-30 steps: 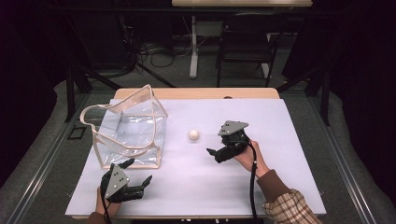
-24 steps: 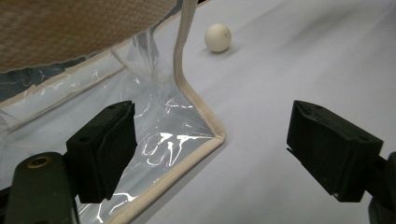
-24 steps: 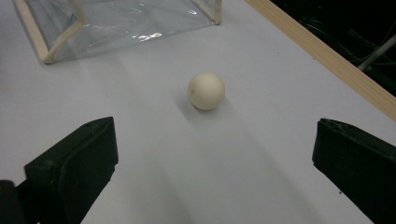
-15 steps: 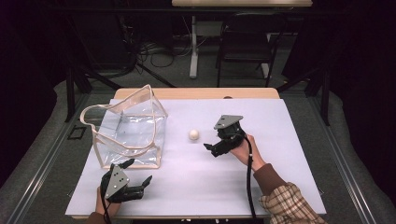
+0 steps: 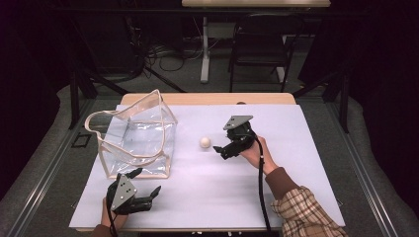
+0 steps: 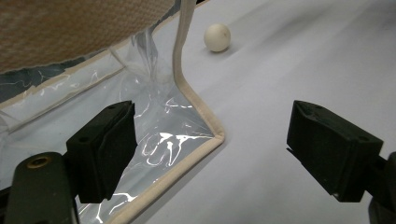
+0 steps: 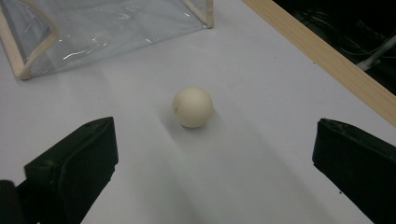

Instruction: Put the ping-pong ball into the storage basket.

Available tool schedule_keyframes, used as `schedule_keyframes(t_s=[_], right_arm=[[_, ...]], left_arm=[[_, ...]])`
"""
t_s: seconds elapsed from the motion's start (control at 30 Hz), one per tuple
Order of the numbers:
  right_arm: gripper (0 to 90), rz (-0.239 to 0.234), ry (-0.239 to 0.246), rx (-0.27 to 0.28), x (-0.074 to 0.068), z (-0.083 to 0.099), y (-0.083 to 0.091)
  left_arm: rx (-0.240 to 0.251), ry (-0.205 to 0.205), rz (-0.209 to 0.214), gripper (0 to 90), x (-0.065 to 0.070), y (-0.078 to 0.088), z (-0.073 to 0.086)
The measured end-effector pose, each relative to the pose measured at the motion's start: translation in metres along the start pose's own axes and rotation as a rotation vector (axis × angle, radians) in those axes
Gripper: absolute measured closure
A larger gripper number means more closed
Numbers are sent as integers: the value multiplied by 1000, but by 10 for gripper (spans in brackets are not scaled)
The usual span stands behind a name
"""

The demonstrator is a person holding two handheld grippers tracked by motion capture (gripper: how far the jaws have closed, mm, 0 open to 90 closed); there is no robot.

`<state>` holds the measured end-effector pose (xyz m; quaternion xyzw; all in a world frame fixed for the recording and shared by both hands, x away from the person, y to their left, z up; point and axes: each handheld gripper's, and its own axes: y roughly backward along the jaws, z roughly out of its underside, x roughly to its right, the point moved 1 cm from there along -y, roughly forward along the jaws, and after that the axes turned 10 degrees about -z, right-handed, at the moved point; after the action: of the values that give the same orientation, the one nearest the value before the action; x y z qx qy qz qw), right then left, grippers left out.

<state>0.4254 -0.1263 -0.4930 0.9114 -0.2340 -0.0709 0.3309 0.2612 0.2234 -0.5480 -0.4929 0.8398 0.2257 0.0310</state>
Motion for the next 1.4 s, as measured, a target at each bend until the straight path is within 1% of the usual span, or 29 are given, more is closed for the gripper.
schedule_keyframes(t_s=[0.1,0.2,0.23,0.47,0.67,0.77,0.97,1.13,1.17,1.4], right_arm=[[0,-3,-4,-10,3,-2,-6],[0,-5,-5,-6,5,-3,-8],[0,-9,-14,-8,6,-4,-10],[0,-18,-21,-17,10,-8,-17],[0,-19,-27,-23,10,-8,-23],[0,-30,-26,-28,12,-8,-28],[0,-36,-34,-28,12,-11,-34],[0,-40,-33,-26,12,-13,-38],[0,-41,-31,-37,12,-14,-40],[0,-45,-26,-41,12,-14,-48]], left_arm=[[0,1,0,160,0,0,0],[0,-1,0,160,0,0,0],[1,0,1,160,0,0,0],[1,-1,1,160,0,0,0],[1,-2,2,160,0,0,0],[1,0,1,160,0,0,0],[0,-2,1,160,0,0,0],[0,-2,1,160,0,0,0],[0,-1,1,160,0,0,0],[1,-1,1,160,0,0,0]])
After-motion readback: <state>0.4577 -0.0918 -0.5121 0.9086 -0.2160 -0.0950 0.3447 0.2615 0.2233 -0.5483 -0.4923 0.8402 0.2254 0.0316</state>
